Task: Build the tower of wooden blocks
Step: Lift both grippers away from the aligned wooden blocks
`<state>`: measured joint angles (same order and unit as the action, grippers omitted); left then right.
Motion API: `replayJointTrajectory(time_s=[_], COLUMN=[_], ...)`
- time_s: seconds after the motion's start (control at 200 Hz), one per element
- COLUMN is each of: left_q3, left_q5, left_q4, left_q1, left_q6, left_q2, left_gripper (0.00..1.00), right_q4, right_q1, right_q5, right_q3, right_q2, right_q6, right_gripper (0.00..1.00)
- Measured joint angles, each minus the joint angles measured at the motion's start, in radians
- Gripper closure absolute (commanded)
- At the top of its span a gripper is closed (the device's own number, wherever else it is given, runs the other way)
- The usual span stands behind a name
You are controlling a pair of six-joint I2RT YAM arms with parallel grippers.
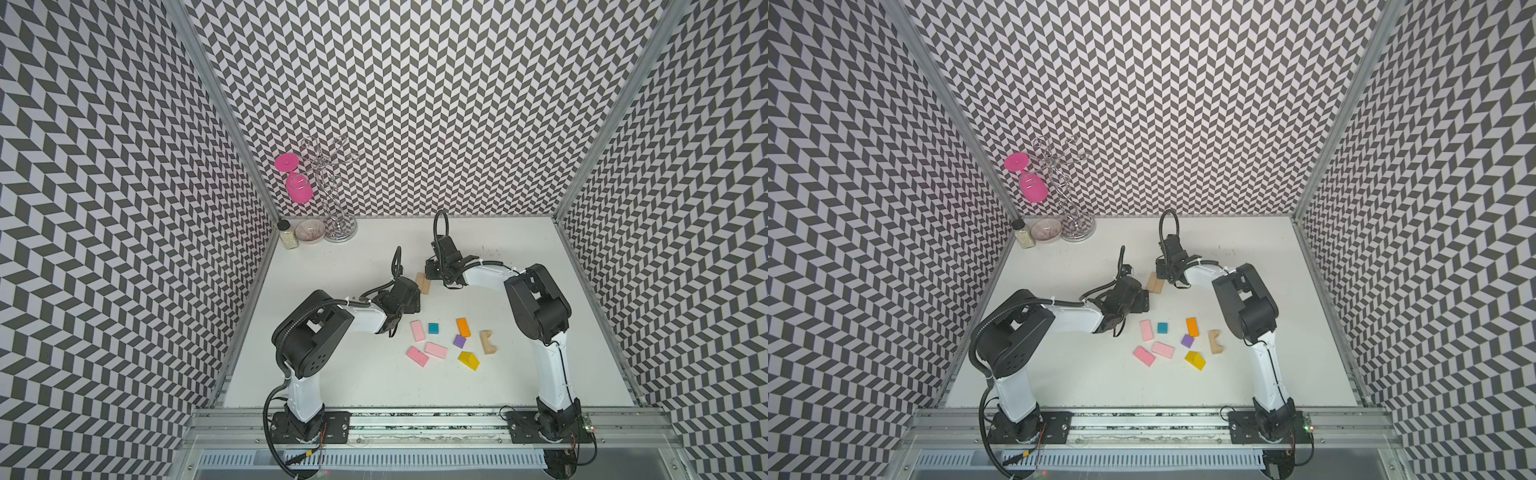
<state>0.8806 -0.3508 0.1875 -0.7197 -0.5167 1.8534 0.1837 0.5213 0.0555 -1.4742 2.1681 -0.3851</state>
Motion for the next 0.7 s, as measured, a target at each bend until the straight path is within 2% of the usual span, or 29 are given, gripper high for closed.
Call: replayJointTrajectory(time_s=[0.215,0.361,0.481,0.601,0.701], left_q3=[-0.002,-0.046,-0.143,-0.285,-0.414], left_q5=[0.001,0.008,-0.01,-0.108,-0.19], left_q4=[-0.005,-0.046,-0.058,-0.019,0.059], left_q1=[0.0,0.0,-0.001,0.001,0.031], left_q6=[0.0,-0.001,-0.001,0.006,0.029], left_q2=[-0.006,-0.084,-0.285,-0.579,-0.756], left_gripper=[0.11,0.11,0.11,0.08,0.07], right_q4=[0.043,0.071,0.025,-0.051,-0.102], right_q1=[0.0,0.0,0.012,0.074,0.16], right_q5=[0.037,0.073,0.096,0.11,0.11], right_q3=[-0.047,-0.002,0.196,0.436,0.569], right_q2=[-0.004,-0.124,-0.372,-0.65,-0.762], right_q6=[0.005,0.016,0.007,-0.026,-0.052], right_gripper=[0.68,0.57,0.46,0.43,0.38])
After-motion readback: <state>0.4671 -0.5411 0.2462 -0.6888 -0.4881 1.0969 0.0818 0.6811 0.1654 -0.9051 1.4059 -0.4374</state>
